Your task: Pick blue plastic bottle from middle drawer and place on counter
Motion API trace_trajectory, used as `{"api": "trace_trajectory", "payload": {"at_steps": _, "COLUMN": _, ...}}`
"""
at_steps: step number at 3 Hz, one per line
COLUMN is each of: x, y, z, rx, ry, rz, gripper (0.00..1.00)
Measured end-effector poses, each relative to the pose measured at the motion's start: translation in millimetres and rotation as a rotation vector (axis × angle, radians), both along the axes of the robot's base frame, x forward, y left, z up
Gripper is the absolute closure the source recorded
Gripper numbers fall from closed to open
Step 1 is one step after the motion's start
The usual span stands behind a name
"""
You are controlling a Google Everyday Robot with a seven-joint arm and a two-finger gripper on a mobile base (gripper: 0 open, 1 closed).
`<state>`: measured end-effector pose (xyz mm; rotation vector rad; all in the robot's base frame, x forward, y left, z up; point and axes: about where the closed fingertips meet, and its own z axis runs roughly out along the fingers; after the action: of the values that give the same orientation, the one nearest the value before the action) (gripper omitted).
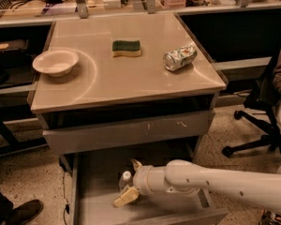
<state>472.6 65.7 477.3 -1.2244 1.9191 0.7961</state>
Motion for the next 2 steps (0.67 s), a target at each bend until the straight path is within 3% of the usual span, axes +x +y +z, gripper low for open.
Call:
{"api": "trace_trajectory", "payload": {"at_steps": 1, "x": -0.4, "y": 1.4, "z": -1.5, "rx": 0.004, "ry": 0.002, "rz": -0.001, "gripper": 0.14}}
{"api": "trace_trajectory", "payload": {"at_steps": 2, "x": -0.4, "y": 1.5, "z": -1.5, "rx": 0.004, "ry": 0.002, "rz": -0.001, "gripper": 0.37}}
